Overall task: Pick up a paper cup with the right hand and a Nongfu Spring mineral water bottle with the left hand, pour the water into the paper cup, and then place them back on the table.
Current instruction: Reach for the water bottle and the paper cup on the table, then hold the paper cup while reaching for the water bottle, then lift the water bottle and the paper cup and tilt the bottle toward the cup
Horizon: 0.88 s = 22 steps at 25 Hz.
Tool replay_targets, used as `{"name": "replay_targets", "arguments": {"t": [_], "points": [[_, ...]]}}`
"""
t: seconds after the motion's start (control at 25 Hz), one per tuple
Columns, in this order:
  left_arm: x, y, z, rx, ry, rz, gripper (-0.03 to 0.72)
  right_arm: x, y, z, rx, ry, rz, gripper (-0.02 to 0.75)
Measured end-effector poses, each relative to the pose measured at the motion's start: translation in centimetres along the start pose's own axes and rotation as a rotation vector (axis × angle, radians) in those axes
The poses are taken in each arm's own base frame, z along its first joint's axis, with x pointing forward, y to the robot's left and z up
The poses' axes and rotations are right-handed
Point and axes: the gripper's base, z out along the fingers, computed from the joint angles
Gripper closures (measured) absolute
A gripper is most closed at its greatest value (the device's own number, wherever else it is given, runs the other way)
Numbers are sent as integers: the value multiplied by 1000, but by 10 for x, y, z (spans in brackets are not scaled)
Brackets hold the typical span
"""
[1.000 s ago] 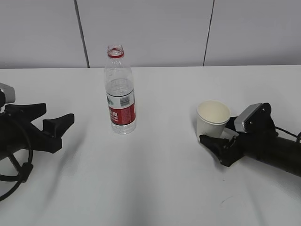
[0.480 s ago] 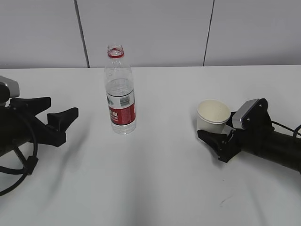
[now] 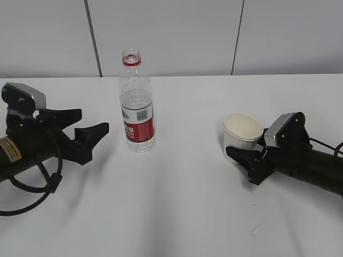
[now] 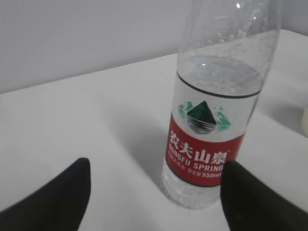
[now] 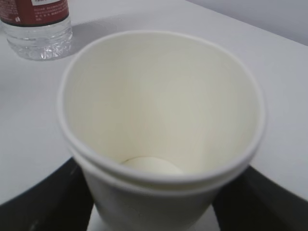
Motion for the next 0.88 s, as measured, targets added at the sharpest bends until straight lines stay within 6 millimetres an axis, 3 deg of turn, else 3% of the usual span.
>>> {"name": "replay_targets", "arguments": {"t": [0.28, 0.52, 0.88], "points": [[-3, -7, 27, 72, -27, 28, 160, 0, 0, 0, 0, 0, 0, 237], [10, -17, 57, 141, -14, 20, 120, 0, 0, 0, 0, 0, 2, 237], [11, -10, 86, 146, -40, 4, 76, 0, 0, 0, 0, -1, 3, 238]]}}
